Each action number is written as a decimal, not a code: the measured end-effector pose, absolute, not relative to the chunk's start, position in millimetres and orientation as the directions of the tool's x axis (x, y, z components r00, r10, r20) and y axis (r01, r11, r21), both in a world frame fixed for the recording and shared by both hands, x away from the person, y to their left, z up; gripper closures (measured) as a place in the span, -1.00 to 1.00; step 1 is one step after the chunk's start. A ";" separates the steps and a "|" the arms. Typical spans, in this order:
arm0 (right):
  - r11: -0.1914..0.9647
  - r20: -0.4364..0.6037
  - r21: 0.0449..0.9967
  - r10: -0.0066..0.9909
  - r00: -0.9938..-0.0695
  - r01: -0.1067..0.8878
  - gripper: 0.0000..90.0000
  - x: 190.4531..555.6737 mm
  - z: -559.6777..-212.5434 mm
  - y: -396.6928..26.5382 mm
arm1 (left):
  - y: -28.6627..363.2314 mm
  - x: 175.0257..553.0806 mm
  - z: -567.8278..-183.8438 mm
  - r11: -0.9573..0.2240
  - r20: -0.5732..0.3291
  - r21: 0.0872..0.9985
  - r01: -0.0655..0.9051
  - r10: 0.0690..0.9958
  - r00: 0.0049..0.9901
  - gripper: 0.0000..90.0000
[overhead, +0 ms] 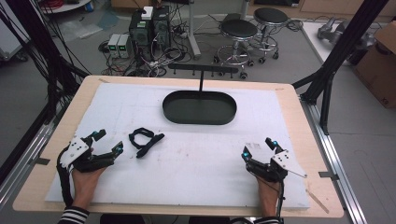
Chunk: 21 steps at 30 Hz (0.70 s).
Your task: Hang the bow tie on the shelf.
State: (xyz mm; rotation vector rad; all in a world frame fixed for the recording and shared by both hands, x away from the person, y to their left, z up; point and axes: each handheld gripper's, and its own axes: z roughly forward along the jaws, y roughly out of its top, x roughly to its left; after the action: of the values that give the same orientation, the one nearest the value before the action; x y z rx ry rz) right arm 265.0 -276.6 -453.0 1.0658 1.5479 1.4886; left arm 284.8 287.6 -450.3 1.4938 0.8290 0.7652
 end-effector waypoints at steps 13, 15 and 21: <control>-0.015 0.044 0.997 0.919 -0.391 0.078 -0.81 264.7 -453.0 -276.5 | 276.3 281.3 -420.8 -0.094 0.007 0.986 0.135 0.844 0.537 -0.66; -0.011 0.040 0.997 0.919 -0.392 0.077 -0.81 264.7 -453.1 -276.6 | 272.4 280.6 -417.6 -0.110 0.012 0.983 0.147 0.838 0.546 -0.66; -0.011 0.039 0.997 0.921 -0.389 0.074 -0.81 264.5 -453.1 -276.5 | 260.4 279.4 -411.8 -0.148 0.021 0.974 0.172 0.814 0.581 -0.66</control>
State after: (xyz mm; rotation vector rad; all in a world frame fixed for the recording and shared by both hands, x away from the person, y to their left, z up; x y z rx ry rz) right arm 264.5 -276.5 -453.1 1.0646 1.5434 1.4848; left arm 279.4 260.4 -411.8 1.6555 0.8343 0.6917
